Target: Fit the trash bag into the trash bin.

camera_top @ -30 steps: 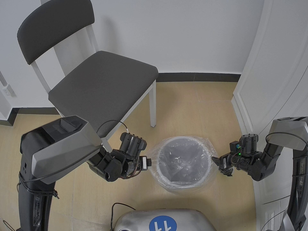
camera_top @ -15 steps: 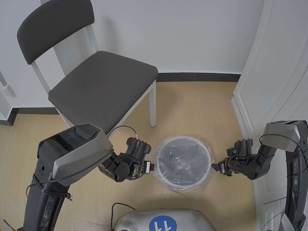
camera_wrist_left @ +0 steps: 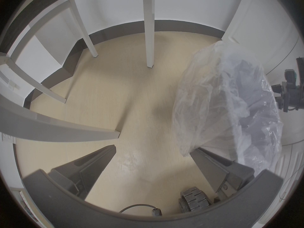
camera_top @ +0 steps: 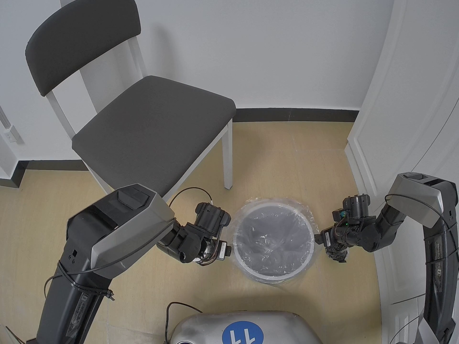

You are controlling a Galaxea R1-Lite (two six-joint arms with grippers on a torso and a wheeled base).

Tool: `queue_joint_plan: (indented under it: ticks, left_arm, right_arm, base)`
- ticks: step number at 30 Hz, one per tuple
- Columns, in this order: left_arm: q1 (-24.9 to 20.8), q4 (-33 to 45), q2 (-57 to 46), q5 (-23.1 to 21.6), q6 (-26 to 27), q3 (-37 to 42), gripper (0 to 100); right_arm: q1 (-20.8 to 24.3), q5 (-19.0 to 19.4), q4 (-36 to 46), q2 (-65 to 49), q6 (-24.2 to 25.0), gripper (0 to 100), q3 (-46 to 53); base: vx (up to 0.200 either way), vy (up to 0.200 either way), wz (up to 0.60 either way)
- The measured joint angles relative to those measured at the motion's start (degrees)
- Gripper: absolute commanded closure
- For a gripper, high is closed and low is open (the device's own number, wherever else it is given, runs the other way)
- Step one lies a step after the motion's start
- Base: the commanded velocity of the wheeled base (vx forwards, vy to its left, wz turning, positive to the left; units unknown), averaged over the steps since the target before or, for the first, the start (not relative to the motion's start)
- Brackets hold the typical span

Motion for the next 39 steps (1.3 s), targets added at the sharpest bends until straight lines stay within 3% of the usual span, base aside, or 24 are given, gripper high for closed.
queue_joint_plan:
  ticks: [7,17,22,29,34,39]
  left_arm:
    - [-1.18,-1.32,-2.10,1.82,0.20,4.60,0]
    - [-4.84,-8.00,-11.42,7.09,0.28,19.43,0]
    - [-6.50,-11.64,-15.54,7.70,0.44,25.38,0]
    - [-8.35,-26.66,-21.28,7.73,5.01,36.58,0]
    - [-8.81,-42.07,-24.04,7.29,11.25,45.29,0]
    - [-8.86,-59.12,-25.72,4.04,18.91,54.22,0]
  right_arm:
    - [-0.60,0.15,-2.99,-2.01,0.00,0,5.30]
    - [-1.56,0.33,-18.72,-8.91,0.26,0,20.81]
    - [-1.71,0.37,-25.05,-11.56,0.94,0,26.75]
    - [-1.57,1.49,-34.41,-14.91,1.29,0,35.76]
    - [-0.94,2.08,-41.25,-16.57,1.38,0,41.41]
    - [-0.38,2.28,-43.76,-17.73,1.73,0,45.54]
  base:
    - [0.000,0.000,0.00]
    - [0.000,0.000,0.00]
    - [0.000,0.000,0.00]
    - [0.000,0.000,0.00]
    - [0.000,0.000,0.00]
    - [0.000,0.000,0.00]
